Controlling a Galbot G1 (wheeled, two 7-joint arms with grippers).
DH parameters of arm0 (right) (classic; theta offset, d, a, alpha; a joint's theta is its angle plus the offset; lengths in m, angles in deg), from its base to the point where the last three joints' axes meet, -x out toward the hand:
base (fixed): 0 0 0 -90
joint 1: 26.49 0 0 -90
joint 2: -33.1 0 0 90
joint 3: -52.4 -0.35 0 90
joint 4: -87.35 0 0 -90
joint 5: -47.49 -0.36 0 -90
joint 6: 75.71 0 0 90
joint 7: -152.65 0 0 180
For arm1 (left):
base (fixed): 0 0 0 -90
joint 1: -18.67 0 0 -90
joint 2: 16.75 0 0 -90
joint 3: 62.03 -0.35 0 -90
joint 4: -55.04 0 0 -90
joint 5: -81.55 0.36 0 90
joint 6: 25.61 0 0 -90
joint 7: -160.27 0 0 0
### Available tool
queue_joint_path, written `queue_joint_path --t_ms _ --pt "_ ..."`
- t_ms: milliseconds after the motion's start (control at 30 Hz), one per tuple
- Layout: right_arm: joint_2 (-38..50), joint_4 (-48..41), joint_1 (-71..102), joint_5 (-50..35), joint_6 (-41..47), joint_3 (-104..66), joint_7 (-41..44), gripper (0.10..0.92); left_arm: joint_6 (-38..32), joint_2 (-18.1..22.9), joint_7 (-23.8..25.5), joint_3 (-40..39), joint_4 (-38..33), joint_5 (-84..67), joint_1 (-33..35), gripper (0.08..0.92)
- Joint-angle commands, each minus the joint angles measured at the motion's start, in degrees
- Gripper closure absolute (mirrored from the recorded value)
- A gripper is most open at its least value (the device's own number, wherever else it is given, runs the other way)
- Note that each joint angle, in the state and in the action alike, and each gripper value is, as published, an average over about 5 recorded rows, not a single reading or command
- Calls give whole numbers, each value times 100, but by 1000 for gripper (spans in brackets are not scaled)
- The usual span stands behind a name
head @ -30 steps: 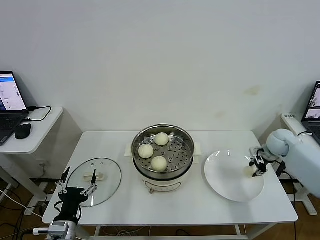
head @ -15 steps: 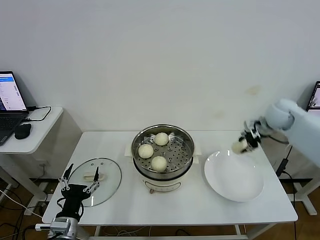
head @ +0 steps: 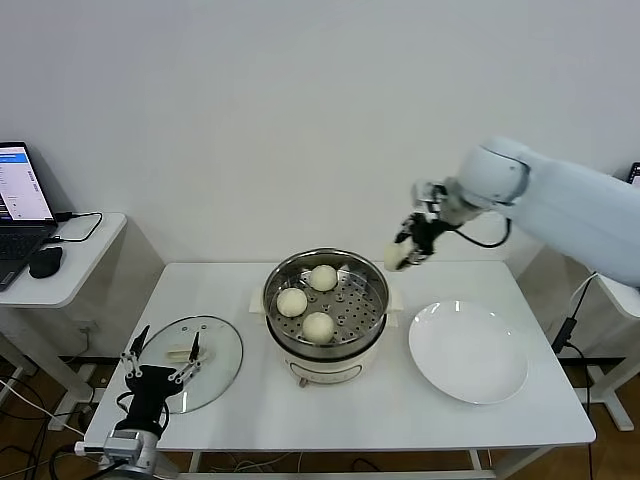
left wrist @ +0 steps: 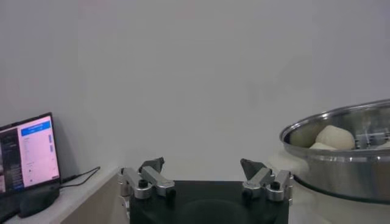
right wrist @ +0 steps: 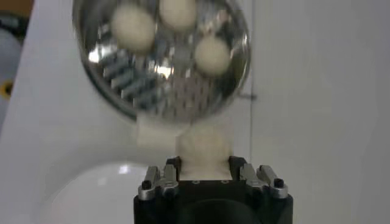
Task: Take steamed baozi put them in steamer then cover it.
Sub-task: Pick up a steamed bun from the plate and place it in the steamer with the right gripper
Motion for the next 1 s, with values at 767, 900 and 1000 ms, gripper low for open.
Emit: queue_joint_path --t_ms 767,900,1000 --pt "-1117 -484 1020 -205 1178 438 -1100 524 -45 99 -11 68 20 -36 41 177" --pt "-1099 -532 1068 -118 1158 409 -1133 523 -50 104 -13 58 21 -34 37 177" --pt "-1082 -544 1105 -117 1138 384 -1154 523 -57 107 -16 57 12 -31 41 177"
